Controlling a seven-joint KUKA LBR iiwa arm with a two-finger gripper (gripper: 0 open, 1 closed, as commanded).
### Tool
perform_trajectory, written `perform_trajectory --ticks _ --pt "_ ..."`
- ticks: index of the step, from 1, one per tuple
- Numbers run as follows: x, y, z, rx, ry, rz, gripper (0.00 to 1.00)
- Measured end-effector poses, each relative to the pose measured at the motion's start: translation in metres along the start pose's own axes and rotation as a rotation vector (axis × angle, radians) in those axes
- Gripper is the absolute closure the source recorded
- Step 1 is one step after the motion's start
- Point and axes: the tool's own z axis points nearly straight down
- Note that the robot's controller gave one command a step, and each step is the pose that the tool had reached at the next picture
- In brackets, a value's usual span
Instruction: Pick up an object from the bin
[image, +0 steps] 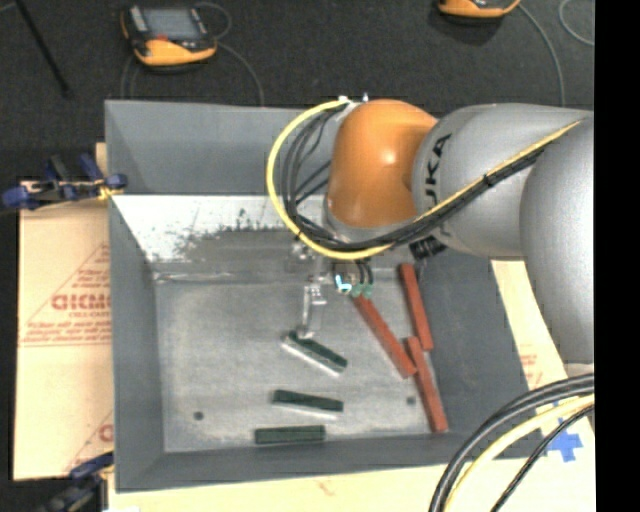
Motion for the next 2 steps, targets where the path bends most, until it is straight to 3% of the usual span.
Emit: perform_trajectory --ticks 1,2 --pt "-0.002 0.0 -0.005 -0.001 -0.008 0.001 0.0" --pt "0.031 -0.077 0.084 0.004 -0.007 -0.535 1.0"
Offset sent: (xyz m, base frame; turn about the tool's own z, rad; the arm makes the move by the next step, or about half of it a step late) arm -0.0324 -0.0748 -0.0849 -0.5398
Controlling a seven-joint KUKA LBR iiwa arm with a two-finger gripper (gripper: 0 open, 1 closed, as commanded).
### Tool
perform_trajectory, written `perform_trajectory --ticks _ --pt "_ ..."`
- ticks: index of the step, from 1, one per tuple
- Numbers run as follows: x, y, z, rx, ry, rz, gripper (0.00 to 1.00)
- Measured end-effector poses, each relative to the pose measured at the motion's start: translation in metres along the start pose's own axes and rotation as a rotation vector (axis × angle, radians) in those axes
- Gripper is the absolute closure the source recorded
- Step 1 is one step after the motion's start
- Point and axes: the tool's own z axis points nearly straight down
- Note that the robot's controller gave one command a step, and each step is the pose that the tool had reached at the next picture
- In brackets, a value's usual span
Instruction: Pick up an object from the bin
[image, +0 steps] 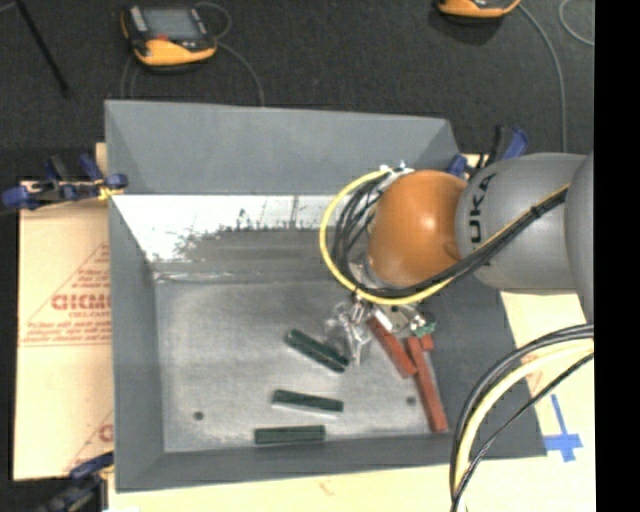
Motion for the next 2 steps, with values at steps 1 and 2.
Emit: perform_trajectory --ticks 1,2 --pt "-0.0015 0.0014 -0.0008 -0.001 -0.002 0.001 0.0" --pt "-0.0015 0.0016 -0.0007 -0.002 -0.002 0.001 0.0"
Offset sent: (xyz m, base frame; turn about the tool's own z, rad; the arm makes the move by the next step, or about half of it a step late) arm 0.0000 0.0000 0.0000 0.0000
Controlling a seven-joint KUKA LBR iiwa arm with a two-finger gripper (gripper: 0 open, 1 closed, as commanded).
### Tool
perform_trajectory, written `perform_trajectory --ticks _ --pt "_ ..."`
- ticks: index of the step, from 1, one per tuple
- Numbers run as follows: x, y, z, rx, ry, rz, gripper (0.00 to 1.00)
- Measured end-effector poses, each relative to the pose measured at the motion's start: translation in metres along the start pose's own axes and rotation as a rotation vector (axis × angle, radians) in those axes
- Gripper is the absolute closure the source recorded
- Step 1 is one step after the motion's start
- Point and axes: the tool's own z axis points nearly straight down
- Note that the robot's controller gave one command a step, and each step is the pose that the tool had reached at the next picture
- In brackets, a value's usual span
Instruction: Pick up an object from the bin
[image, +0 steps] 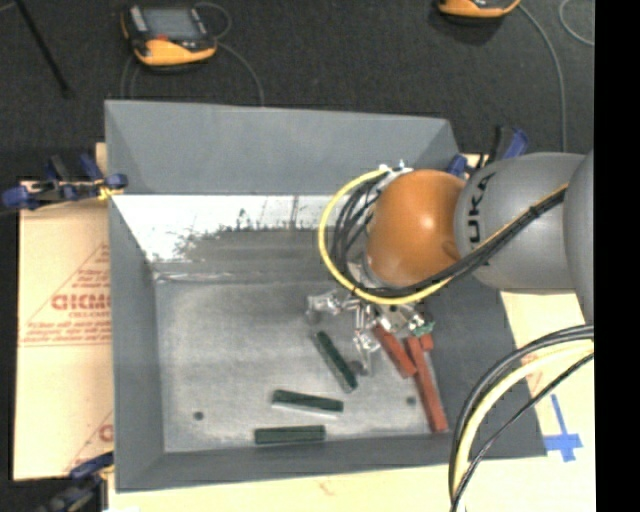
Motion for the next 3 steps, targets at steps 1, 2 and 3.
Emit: perform_trajectory --ticks 1,2,3 --pt "0.088 -0.004 0.001 -0.001 0.004 -0.369 1.0" --pt "0.088 -0.004 0.001 -0.001 0.003 -0.368 1.0" --pt "0.067 0.014 -0.136 -0.001 0.001 -0.362 1.0"
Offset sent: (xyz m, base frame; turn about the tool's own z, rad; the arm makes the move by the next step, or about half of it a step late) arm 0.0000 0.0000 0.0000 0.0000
